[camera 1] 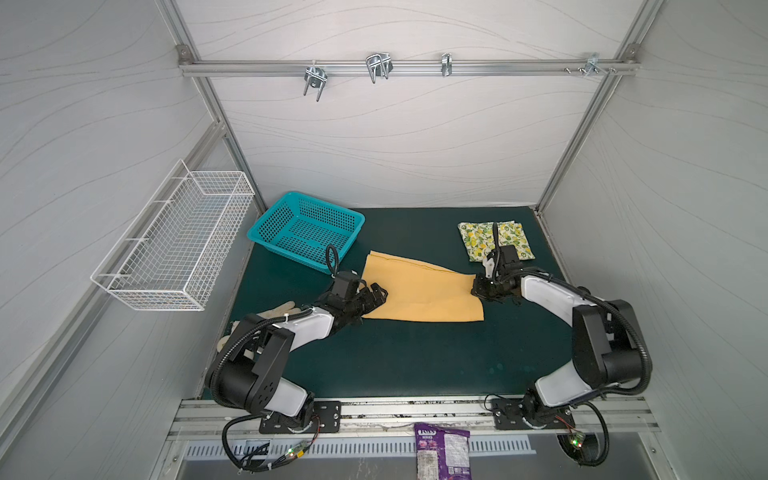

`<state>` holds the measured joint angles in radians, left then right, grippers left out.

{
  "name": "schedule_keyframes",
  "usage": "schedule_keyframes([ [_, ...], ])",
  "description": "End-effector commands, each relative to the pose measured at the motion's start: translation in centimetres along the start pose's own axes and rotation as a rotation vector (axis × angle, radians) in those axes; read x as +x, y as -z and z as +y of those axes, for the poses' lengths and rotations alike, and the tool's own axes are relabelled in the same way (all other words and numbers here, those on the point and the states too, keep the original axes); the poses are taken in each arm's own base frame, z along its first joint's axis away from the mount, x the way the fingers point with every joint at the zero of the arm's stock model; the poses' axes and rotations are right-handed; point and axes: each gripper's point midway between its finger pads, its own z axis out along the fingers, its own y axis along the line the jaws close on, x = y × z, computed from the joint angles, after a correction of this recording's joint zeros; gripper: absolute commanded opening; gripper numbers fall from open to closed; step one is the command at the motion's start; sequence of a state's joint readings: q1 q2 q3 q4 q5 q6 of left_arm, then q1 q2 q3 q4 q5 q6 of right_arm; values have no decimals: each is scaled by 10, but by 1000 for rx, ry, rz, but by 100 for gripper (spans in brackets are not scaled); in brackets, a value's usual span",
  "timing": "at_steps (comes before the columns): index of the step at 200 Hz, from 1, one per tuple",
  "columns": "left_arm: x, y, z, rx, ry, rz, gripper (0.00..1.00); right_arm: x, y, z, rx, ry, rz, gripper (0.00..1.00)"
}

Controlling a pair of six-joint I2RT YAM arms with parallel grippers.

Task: Fold and stack the skirts
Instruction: 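Fold the far end toward the left gripper with the right gripper while the left holds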

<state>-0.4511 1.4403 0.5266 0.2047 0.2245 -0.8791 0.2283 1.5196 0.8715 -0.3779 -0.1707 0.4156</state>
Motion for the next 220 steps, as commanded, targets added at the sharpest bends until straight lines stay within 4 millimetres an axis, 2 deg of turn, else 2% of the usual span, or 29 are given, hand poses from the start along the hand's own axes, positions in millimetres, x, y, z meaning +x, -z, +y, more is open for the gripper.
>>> schedule_keyframes([
  [1,42,3,13,-80,13,66,98,13,17,-12,56,33,11,0],
  [19,57,8,-5,-48,-21,76,98,10,29,-10,61,51,-19,0],
  [34,58,15,-19,-20,-38,69,98,5,38,-4,52,67,-27,0],
  [82,22,45,-69,31,-144,-19,98,-6,53,16,-5,76,-15,0],
  [98,14,46,-90,79,-178,-5,99,-6,54,23,-39,64,-2,0],
  [114,9,41,-102,98,-202,21,98,-6,57,28,-61,55,0,0],
  [147,5,12,-94,100,-172,54,98,-6,62,38,-103,43,9,0],
  [182,5,-19,-61,33,-125,99,98,-8,71,51,-155,18,11,0],
  [220,11,-34,-41,-7,-113,119,98,-12,81,66,-197,-6,9,0],
])
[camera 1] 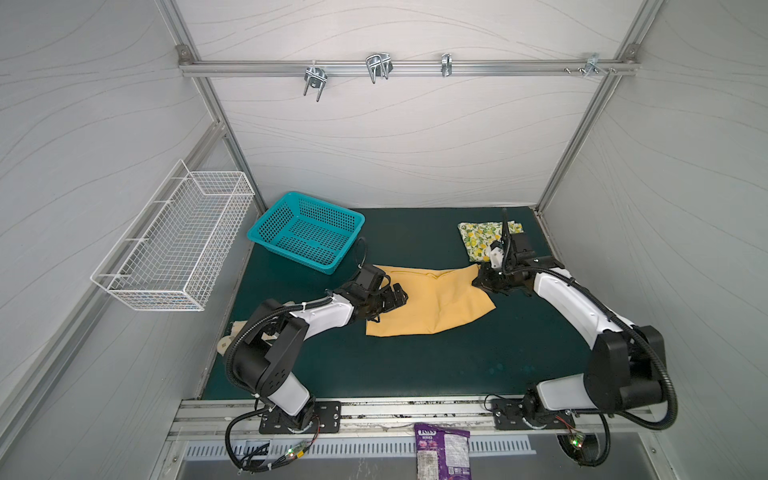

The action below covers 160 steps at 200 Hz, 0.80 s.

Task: Fold and stack the skirts
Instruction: 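Fold the far end toward the left gripper with the right gripper while the left holds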

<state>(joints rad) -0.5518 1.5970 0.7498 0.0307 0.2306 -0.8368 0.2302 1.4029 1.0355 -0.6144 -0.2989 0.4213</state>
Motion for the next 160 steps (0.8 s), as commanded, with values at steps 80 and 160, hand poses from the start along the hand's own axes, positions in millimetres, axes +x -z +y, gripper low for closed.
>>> schedule_keyframes([
  [80,7,-24,7,45,9,20,98,-1,-7,71,-226,-157,59,0],
  [160,17,-28,11,77,23,34,99,4,-36,131,-314,-232,89,0],
])
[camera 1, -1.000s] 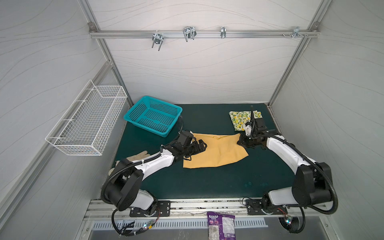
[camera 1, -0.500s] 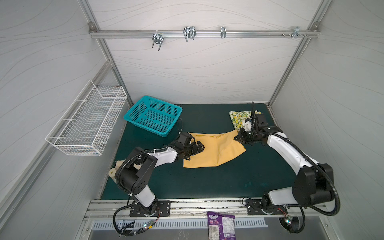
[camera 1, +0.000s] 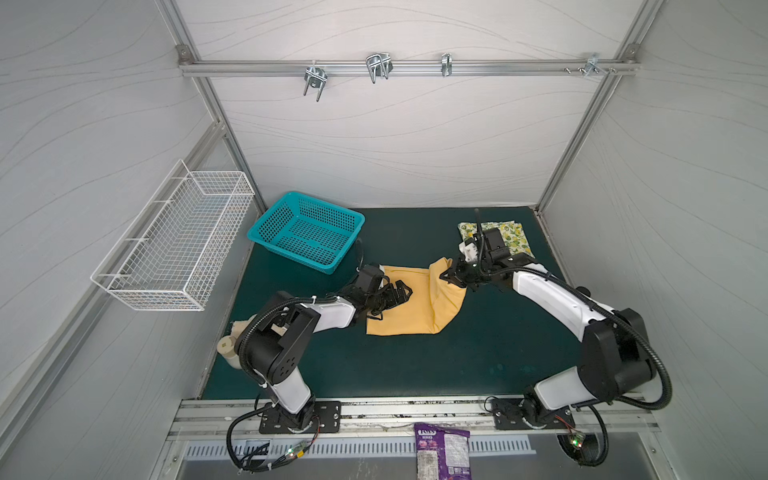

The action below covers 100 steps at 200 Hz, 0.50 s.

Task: Fold and stack the skirts
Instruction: 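Fold the far end toward the left gripper with the right gripper while the left holds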

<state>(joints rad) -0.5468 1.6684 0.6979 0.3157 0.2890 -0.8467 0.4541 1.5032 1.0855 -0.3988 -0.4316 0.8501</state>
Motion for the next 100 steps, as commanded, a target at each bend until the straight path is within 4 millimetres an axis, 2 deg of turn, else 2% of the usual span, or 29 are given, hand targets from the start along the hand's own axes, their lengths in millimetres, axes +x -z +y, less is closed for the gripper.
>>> schedule_keyframes([
  [1,30,-6,31,-78,56,95,98,-6,-10,29,-72,-41,-7,0],
  [62,31,-1,28,-55,51,90,98,4,-46,41,-117,-124,35,2],
  [100,32,1,26,-40,56,85,98,6,-65,39,-144,-191,40,3],
])
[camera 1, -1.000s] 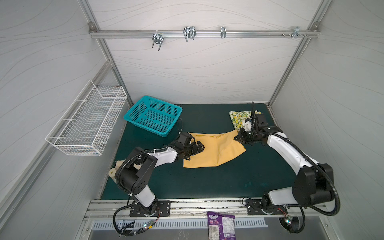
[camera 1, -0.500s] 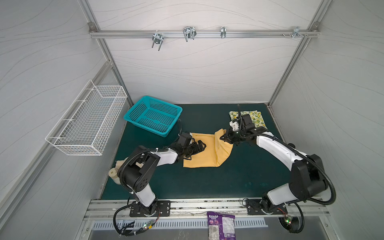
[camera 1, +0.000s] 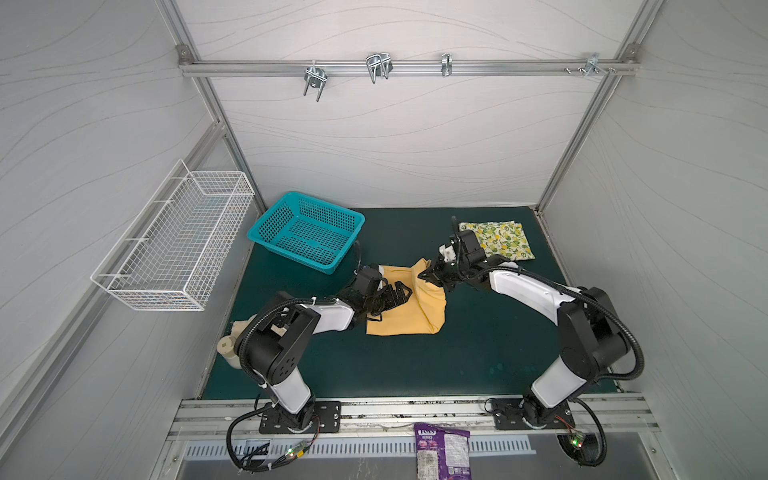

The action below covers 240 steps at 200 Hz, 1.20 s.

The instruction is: Fold and stack the skirts

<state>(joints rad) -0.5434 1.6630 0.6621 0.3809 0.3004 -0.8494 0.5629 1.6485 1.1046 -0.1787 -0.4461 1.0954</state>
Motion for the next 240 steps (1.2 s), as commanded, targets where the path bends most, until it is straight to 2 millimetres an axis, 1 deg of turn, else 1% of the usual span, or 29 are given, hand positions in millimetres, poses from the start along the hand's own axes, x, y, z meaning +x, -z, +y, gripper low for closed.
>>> schedule_keyframes([
  [1,32,1,26,-71,62,100,98,-2,-13,9,-65,-65,-6,3],
  [20,32,3,26,-71,58,96,98,1,-20,11,-81,-88,2,3],
  [43,31,7,24,-69,49,91,98,3,-28,9,-78,-107,14,4],
  [84,28,12,21,-58,49,78,98,7,-49,-3,-87,-167,37,4],
  [143,22,23,14,-32,47,55,98,16,-69,-19,-92,-222,58,4],
  [173,16,38,2,-15,30,41,98,16,-79,-33,-74,-246,66,4],
  [198,14,60,-6,-10,9,18,98,16,-84,-39,-63,-247,63,4],
  [221,19,74,-7,3,13,4,98,14,-88,-41,-62,-249,63,4],
  [240,26,76,1,-4,23,5,98,14,-91,-40,-69,-250,67,5],
])
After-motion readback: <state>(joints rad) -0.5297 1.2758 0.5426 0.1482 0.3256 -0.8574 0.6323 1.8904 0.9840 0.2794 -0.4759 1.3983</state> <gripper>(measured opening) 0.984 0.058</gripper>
